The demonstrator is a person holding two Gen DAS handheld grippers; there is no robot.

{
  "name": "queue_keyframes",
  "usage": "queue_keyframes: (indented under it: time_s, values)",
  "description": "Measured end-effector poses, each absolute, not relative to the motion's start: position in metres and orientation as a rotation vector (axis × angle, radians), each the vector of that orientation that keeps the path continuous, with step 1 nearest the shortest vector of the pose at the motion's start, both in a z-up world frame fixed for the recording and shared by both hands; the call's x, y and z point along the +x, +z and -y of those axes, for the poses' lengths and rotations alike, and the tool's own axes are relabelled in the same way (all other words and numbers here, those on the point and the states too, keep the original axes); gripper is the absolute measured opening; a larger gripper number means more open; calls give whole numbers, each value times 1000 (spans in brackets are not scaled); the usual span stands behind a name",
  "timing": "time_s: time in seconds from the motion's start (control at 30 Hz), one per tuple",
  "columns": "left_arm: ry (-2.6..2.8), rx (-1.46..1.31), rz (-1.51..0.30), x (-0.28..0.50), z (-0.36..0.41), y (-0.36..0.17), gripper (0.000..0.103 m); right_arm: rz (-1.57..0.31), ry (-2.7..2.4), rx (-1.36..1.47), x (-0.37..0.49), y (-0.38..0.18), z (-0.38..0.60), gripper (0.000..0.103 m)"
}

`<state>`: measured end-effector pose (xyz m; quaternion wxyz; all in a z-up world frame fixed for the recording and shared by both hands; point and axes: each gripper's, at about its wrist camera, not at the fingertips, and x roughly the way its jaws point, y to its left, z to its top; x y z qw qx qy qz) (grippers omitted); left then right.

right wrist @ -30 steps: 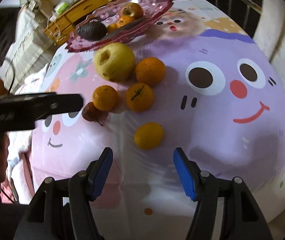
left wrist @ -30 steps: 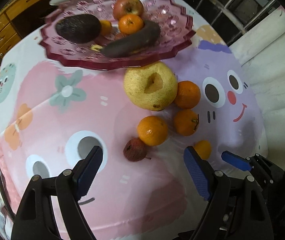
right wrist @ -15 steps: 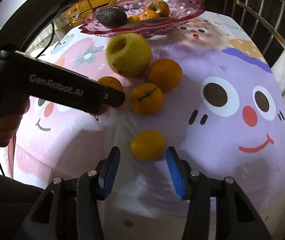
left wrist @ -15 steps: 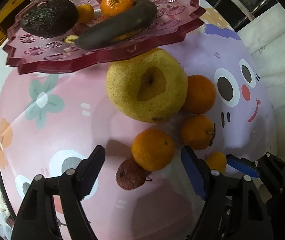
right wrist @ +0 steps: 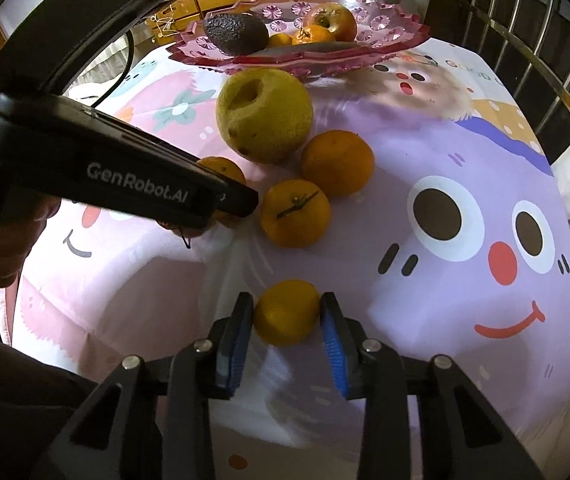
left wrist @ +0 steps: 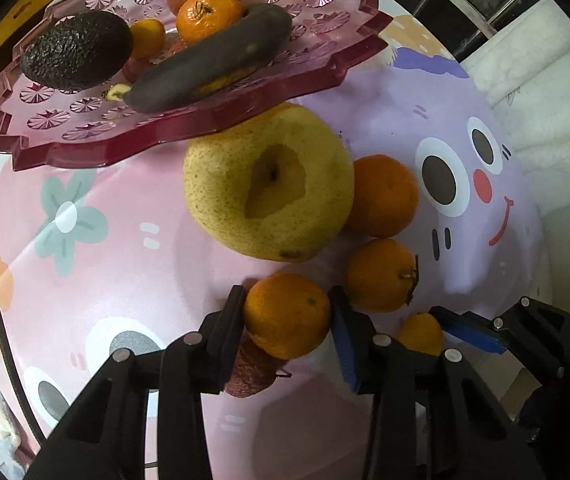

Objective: Organize fruits
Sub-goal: 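Lift both oranges and carry them over the pink bowl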

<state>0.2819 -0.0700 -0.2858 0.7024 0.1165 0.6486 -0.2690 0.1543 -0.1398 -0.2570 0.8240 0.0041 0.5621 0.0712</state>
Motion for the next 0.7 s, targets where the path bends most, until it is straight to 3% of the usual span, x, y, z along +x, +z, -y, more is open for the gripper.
queue_keyframes:
  time_s: [0.7]
  values:
    - [-486, 138, -1344, 280, 17, -219, 39, -1120, 207, -29, 160, -221, 136, 34]
